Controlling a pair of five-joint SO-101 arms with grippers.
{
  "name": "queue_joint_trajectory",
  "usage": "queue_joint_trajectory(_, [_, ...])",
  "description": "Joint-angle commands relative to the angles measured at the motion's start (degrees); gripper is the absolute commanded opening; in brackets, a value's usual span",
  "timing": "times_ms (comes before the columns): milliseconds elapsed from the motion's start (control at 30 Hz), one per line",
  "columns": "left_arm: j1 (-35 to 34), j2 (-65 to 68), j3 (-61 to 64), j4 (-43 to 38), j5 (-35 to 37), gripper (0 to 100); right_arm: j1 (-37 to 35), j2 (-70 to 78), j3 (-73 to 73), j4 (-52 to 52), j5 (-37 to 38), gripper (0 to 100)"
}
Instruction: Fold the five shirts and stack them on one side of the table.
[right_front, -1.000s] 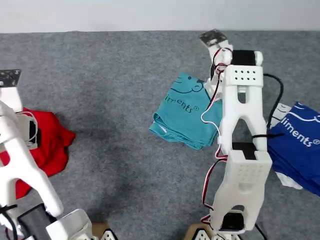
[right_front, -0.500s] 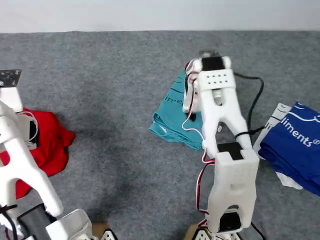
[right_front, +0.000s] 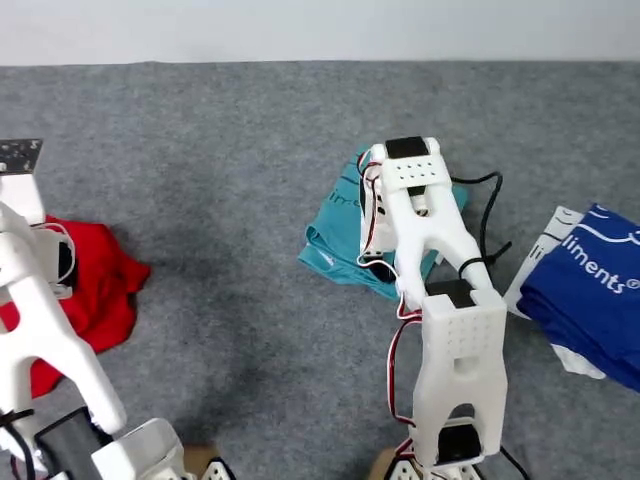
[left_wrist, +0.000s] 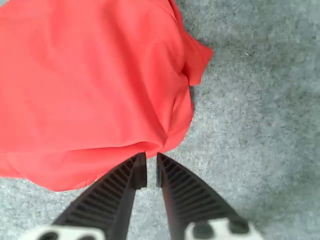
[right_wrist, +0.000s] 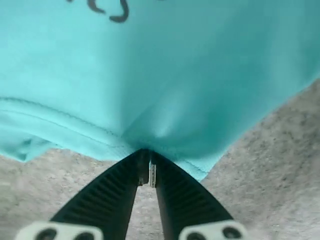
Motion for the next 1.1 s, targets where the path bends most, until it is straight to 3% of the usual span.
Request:
queue_joint_trajectory(0, [0.1,-2.2,-0.1,1.4,0.2,4,-0.5,-4.6,2.2,2.6,1.3,0.9])
queue_joint_trajectory(200, [0.1,-2.2,-0.1,1.4,0.0,4,-2.2,-13.9,11.8,2.4,1.3,0.9])
queue_joint_trajectory(433, [0.1,-1.9,-0.1,1.3,-0.2,4,-1.0,-21.4,11.1,-3.3,4.8,0.9])
queue_joint_trajectory(700, [0.1,-2.1,-0.2,1.3,-0.3,4,3.6,-9.5,12.2,-11.5,4.9,0.9])
queue_joint_trajectory(867, [0.1,-2.1,-0.2,1.3,-0.3,4,3.1,-2.6,12.2,-7.2,4.9,0.9])
queue_joint_trajectory(1067, [0.2,-1.8,-0.2,1.3,-0.3,4,2.9,-4.2,11.9,-2.2,4.9,0.9])
